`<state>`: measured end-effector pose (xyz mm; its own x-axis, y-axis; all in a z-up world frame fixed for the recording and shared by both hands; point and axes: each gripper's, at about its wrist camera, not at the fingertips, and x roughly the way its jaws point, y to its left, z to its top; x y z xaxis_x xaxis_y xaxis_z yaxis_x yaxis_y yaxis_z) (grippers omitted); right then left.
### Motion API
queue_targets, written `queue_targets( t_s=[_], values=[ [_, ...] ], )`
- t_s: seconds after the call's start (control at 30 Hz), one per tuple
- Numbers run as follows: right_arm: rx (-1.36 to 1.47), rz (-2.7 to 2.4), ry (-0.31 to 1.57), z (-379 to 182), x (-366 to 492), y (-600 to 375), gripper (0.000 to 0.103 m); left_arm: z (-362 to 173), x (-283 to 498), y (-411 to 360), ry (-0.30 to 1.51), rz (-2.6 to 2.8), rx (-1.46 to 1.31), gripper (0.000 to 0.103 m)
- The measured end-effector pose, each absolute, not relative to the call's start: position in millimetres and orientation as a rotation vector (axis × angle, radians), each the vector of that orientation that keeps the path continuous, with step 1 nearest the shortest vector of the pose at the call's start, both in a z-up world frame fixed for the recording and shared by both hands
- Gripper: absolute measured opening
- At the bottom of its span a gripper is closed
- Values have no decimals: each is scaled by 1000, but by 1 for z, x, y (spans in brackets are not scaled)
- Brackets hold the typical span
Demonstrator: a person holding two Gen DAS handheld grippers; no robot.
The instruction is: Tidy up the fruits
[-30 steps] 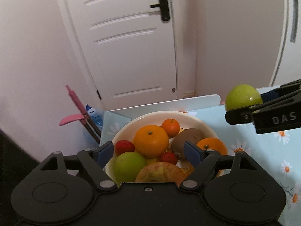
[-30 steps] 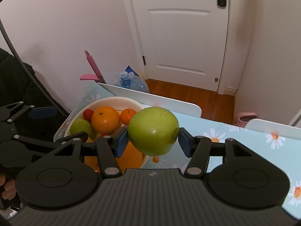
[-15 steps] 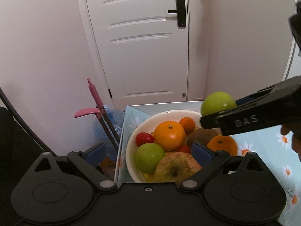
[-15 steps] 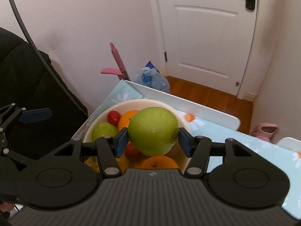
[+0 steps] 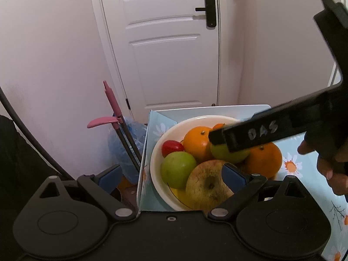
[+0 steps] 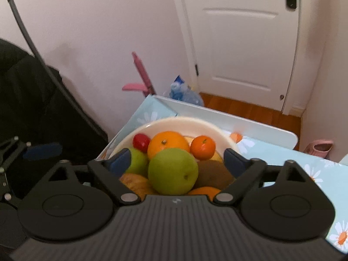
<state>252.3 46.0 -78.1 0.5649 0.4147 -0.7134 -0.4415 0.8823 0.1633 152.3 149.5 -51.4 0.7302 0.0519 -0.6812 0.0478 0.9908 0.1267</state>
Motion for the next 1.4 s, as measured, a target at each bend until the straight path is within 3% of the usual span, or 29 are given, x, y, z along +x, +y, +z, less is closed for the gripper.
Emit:
queue_targets(
  t_s=[0.33,0.97,1.4],
  values=[
    [-29,458,789,-64,234,32,103,-50,140,147,753,-9,148,100],
    [-67,251,706,28,117,-83,103,20,87,82,655,20,123,100],
    [-54,40,708,28,27,-159,103,32,32,39,628,-5,73,103]
  ],
)
